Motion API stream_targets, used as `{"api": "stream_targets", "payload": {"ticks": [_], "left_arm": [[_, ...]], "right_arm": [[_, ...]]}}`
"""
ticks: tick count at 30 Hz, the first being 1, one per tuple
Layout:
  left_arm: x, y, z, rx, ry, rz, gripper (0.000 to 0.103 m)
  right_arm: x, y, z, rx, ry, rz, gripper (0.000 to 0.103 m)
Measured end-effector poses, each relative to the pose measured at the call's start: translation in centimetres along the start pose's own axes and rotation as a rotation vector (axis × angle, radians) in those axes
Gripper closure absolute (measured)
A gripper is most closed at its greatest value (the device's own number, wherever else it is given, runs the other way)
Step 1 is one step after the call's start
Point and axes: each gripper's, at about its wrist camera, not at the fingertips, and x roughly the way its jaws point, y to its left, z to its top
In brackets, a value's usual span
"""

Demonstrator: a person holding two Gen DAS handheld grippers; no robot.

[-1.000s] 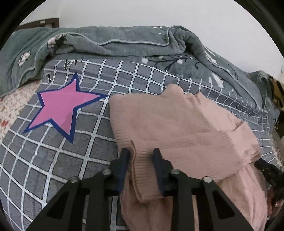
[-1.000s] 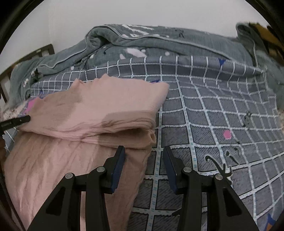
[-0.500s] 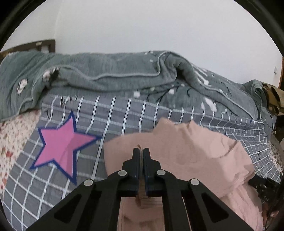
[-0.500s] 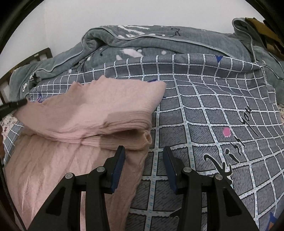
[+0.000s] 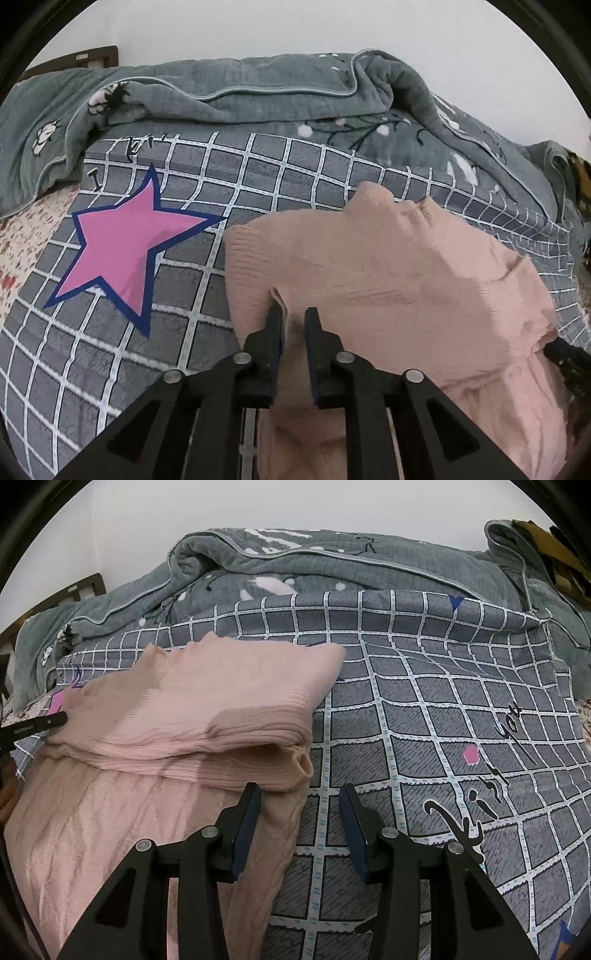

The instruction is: Fold small clothes

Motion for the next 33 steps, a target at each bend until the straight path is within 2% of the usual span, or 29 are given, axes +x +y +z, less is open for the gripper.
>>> {"api": "stream_targets", "payload": {"ticks": [1, 4, 8, 12, 16, 19, 21, 22, 25, 33], "left_arm": [[-0.3, -0.1, -0.1, -0.001, 0.004, 0.004, 0.086], [-1.5, -0.1, -1.1, 0.002, 0.009, 0.019, 0.065], [-3.7, 0.2, -3.5, -0.007, 0.021, -0.001, 0.063], [-5.5, 0.7, -5.7, -0.025, 0.052, 0.013, 0.063], [-7.8, 1.1, -7.7, -0.064, 0.043, 0.001, 0.063], [-9.5, 0.9, -9.3, -0.076, 0.034, -0.001, 0.059], [-10.7, 0.8, -10.2, -0.078, 0.024, -0.006, 0.044], [-11.5, 0.7, -10.8, -0.081, 0.000, -0.013, 0.030], [-13.5, 0.3, -12.1, -0.066, -0.053, -0.013, 0.029], [-16.2, -0.1, -15.7, -0.075, -0.053, -0.041, 0.030]], "right_arm": [[0.0, 0.0, 0.0, -0.001, 0.000, -0.007, 0.060], [-0.3, 0.0, 0.0, 0.005, -0.005, -0.029, 0.060], [-1.5, -0.4, -0.6, 0.017, -0.001, -0.067, 0.058], [-4.1, -0.5, -2.3, 0.015, -0.019, -0.090, 0.058], [-7.3, 0.4, -4.4, -0.063, -0.035, -0.156, 0.057], [-9.4, 0.6, -5.7, -0.066, -0.050, -0.145, 0.056], [-10.9, 0.7, -6.4, -0.067, -0.053, -0.132, 0.056], [-11.5, 0.8, -6.7, -0.070, -0.056, -0.135, 0.056], [-13.5, 0.9, -7.7, -0.059, -0.085, -0.202, 0.056], [-16.6, 0.6, -11.0, -0.019, -0.063, -0.130, 0.057]]}}
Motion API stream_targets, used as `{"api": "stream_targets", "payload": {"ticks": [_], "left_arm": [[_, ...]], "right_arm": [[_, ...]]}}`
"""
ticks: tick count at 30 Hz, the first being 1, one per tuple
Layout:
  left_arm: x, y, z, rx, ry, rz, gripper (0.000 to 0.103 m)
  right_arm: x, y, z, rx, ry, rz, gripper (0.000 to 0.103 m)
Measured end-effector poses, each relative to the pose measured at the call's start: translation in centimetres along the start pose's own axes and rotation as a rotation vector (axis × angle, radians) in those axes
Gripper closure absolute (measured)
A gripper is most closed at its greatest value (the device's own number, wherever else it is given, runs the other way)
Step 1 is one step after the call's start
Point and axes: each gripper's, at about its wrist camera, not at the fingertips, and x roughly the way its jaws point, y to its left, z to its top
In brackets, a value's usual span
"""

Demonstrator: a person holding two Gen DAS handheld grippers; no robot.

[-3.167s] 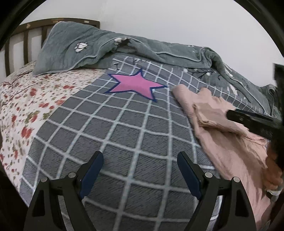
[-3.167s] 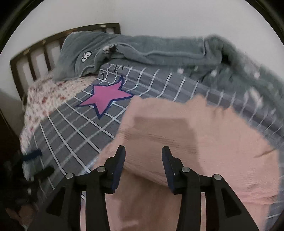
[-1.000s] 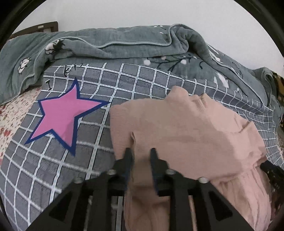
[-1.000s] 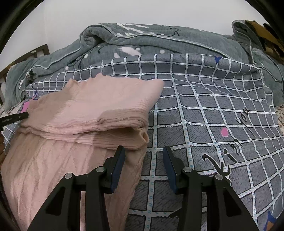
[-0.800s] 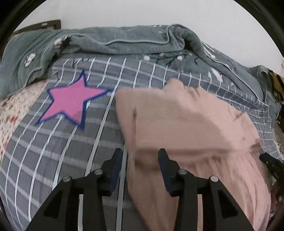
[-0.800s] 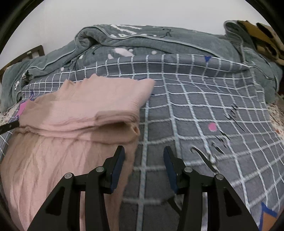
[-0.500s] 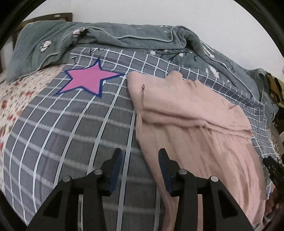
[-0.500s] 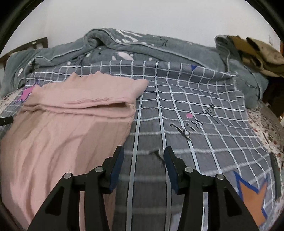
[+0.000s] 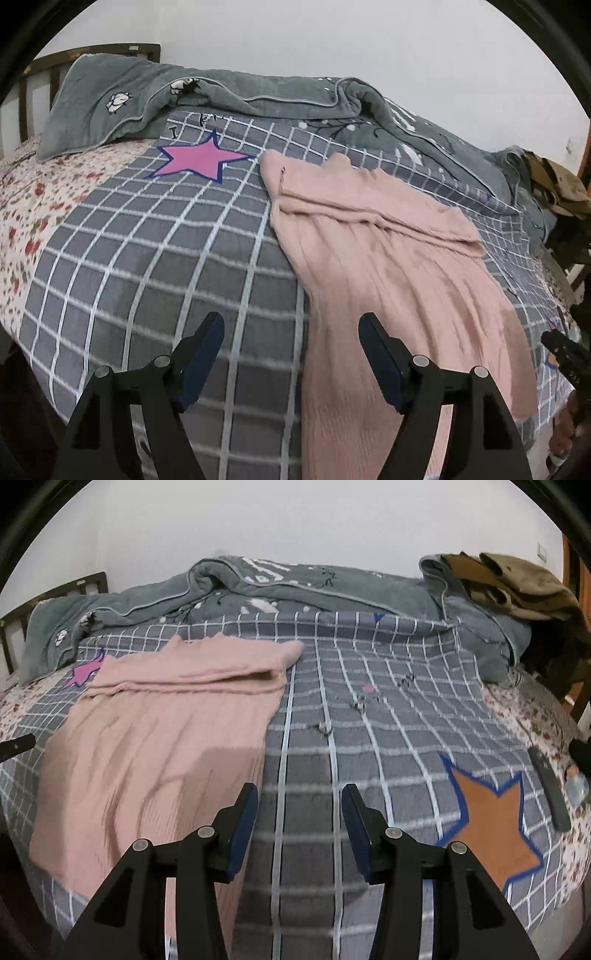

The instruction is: Fold small clothes

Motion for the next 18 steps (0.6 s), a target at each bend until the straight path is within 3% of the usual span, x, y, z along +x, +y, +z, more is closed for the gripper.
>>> {"api": "stream_targets", "payload": {"ticks": [7, 18], "left_arm": [[-1.3, -0.6, -3.1, 0.059, 0.005, 0.041, 0.042], [0.2, -1.3, -7.2, 0.042, 0.079, -0.023, 0.043]], "right_arm": [[-1.2, 0.7, -3.8, -0.008, 0.024, 0.087, 0.071], [-2.2, 2.2, -6.6, -0.020, 0.029, 0.124, 0.072]]}}
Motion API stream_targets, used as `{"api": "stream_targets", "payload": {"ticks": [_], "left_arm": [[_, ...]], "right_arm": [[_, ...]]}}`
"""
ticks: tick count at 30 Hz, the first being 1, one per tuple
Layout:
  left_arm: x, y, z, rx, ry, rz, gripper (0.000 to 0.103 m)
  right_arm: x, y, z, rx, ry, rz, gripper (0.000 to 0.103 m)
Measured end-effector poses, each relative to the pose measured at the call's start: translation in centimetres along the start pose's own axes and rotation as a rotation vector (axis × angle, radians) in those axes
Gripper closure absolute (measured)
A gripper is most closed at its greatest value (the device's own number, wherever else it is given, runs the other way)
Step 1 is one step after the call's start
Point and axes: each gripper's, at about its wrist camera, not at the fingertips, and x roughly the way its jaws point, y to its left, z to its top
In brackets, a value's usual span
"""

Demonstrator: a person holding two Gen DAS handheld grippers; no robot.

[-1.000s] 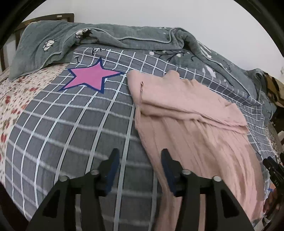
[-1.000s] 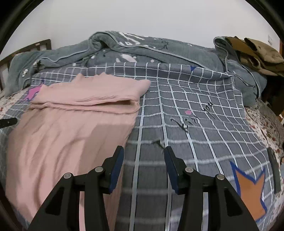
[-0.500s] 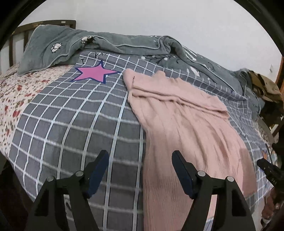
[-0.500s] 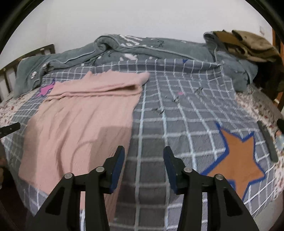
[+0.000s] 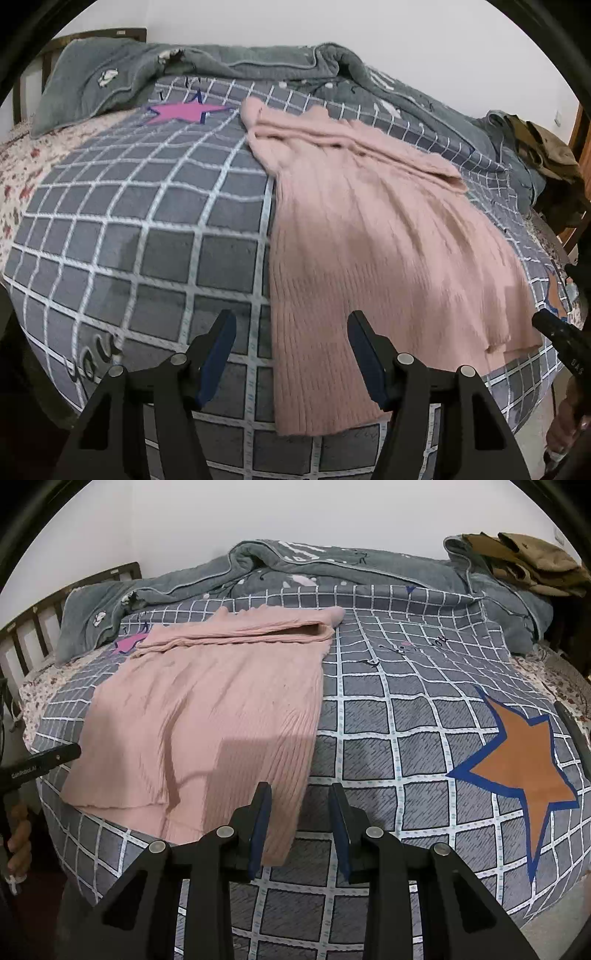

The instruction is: Fold small clothes

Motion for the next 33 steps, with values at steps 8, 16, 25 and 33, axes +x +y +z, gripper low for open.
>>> {"api": "stream_targets", "payload": {"ticks": [8, 16, 25, 33], "left_arm": [[0.9, -0.8, -0.4, 0.023, -0.003, 0.036, 0.053], [0.4, -1.3, 0.4, 0.054, -0.038, 0.068, 0.096], [-1.8, 2.3, 0.9, -0.026, -0.060, 0.024, 0.096], [-1.0, 0.5, 0.2, 0.033, -0.013, 0.033, 0.089]], "right_arm": [[1.5, 0.4, -0.6, 0.001, 0.017, 0.013, 0.072], [2.5, 1.2, -0.8, -0.009, 0.026, 0.036, 0.086], [0.2, -1.4, -1.0, 0.029, -0.044, 0.019, 0.099], [-0.4, -1.2, -1.0, 0.011, -0.035, 0.044, 0.094]]}}
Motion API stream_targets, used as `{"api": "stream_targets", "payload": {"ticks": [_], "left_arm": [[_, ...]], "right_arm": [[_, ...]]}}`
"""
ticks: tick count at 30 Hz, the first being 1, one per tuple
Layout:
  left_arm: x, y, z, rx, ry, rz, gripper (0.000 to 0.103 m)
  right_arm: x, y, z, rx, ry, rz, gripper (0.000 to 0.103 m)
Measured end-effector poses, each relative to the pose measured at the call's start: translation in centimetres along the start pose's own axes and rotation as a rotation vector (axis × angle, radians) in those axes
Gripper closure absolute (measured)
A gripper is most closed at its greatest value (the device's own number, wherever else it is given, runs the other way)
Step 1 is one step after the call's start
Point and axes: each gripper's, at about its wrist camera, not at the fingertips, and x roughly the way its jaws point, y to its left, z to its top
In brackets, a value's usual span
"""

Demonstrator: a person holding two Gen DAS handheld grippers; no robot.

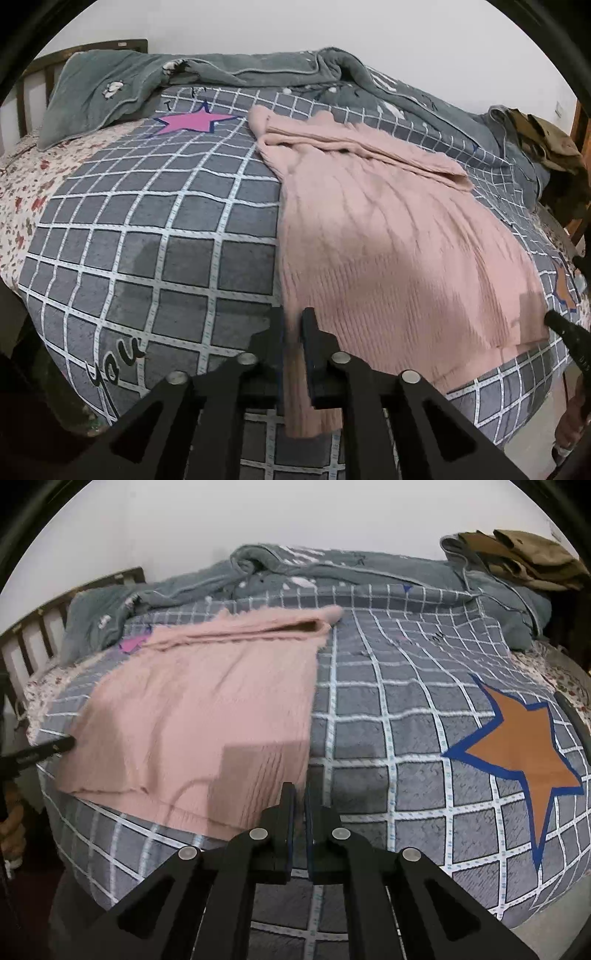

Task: Fold small clothes
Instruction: 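Close the left gripper on the hem while the right gripper grasps the hem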

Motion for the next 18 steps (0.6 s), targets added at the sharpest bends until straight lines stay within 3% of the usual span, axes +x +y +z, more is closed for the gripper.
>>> {"api": "stream_targets", "payload": {"ticks": [4, 13, 18], "left_arm": [[0.3, 0.6, 0.0, -0.034, 0.019, -0.018, 0.067], [1.1, 0.8, -0.4, -0.047, 0.041, -0.035, 0.063], [1.1, 0.0, -1.0, -0.015, 0.035, -0.036, 0.063]], "right_arm": [[-1.2, 0.5, 0.7, -0.001, -0.060, 0.042, 0.065], [2.4, 2.4, -0.1, -0.048, 0.031, 0.016, 0.065], [2.9, 2.0, -1.2, -0.048, 0.050, 0.000, 0.076]]}}
